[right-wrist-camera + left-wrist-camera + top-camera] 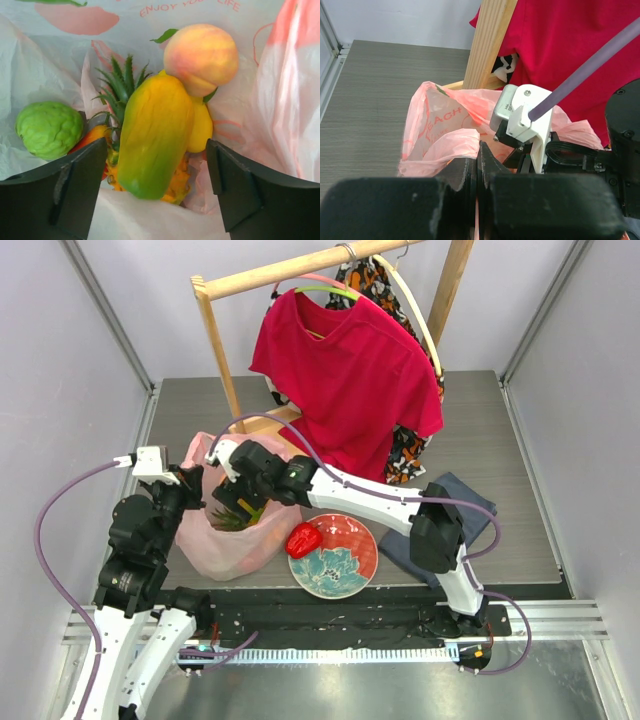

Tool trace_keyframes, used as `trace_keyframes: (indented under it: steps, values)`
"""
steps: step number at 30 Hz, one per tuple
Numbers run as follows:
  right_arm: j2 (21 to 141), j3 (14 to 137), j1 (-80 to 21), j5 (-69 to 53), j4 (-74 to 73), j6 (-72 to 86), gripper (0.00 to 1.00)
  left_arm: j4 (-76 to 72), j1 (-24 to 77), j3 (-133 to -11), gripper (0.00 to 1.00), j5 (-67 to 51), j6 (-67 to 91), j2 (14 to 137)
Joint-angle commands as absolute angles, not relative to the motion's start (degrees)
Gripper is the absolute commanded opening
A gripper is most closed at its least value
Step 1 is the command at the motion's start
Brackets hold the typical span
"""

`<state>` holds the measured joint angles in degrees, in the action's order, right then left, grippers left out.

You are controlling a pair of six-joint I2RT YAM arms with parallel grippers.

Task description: Place the fruits into the plastic bag

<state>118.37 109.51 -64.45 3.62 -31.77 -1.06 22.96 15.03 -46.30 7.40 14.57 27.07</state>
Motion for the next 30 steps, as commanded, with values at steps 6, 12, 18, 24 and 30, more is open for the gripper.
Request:
trace_keyframes:
  steps: [6,12,18,24,30]
  values:
    - [116.28,110.83,-64.42,3.34,-29.45,-0.26,0.93,20.65,15.03,-46.41,0.00,6.68,14.50,26.98]
    - [111.89,106.53,-64.42,-3.14,-23.83,1.13,0.91,20.65,15.03,-46.41,0.00,6.59,14.59,26.98]
    - [102.77,101.09,-64.42,-17.73,-12.76,5.62,0.90,20.57,14.94,-46.41,0.00,6.50,14.59,27.16]
    - [96.95,94.06,-64.34,-28.56,-3.70,8.96,0.91,20.83,14.94,-46.41,0.00,6.68,14.50,27.25]
    - [86.69,85.63,-64.42,-20.93,-1.93,7.91,0.91,20.74,15.03,-46.41,0.00,6.86,14.50,27.33]
